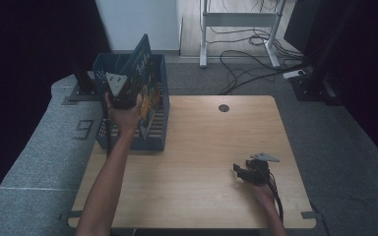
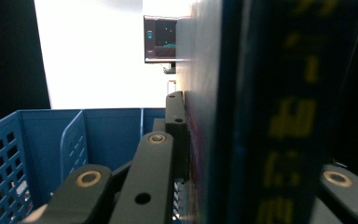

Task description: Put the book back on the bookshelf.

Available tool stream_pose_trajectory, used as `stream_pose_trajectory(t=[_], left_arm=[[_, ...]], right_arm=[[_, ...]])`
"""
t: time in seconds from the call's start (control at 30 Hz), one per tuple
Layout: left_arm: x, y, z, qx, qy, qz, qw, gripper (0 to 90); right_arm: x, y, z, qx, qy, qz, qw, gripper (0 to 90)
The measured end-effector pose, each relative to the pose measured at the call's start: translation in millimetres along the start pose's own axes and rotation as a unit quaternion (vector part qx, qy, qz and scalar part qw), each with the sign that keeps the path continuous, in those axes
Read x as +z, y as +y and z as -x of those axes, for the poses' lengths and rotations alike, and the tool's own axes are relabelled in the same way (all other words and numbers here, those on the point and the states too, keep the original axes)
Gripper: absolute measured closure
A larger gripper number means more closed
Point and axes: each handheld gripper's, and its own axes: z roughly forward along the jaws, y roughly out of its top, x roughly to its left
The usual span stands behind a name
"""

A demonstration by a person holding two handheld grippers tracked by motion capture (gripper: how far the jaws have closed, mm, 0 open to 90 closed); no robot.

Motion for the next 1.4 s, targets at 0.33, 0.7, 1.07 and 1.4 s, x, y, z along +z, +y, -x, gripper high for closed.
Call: stream_pose_trajectory(t=[0.33,0.7,1.07,1.4], left_arm=[[11.0,-6.2,4.8,0.003,0.013,0.008,0.9999,82.3],[25.2,-9.5,10.9,0.008,0.012,0.007,0.9999,82.3],[34.5,-22.3,22.7,0.018,0.011,0.001,0.9998,82.3],[37.8,-46.5,25.7,0.024,0.009,-0.021,0.9995,82.1]], right_arm=[[-0.3,-0.3,0.4,0.001,0.0,0.001,1.0,37.0],[-0.4,-0.6,0.7,0.004,0.001,0.003,1.0,37.1],[-1.0,-1.0,1.0,0.005,0.001,0.003,1.0,36.9],[-1.1,-1.0,0.0,0.004,-0.002,0.001,1.0,36.9]])
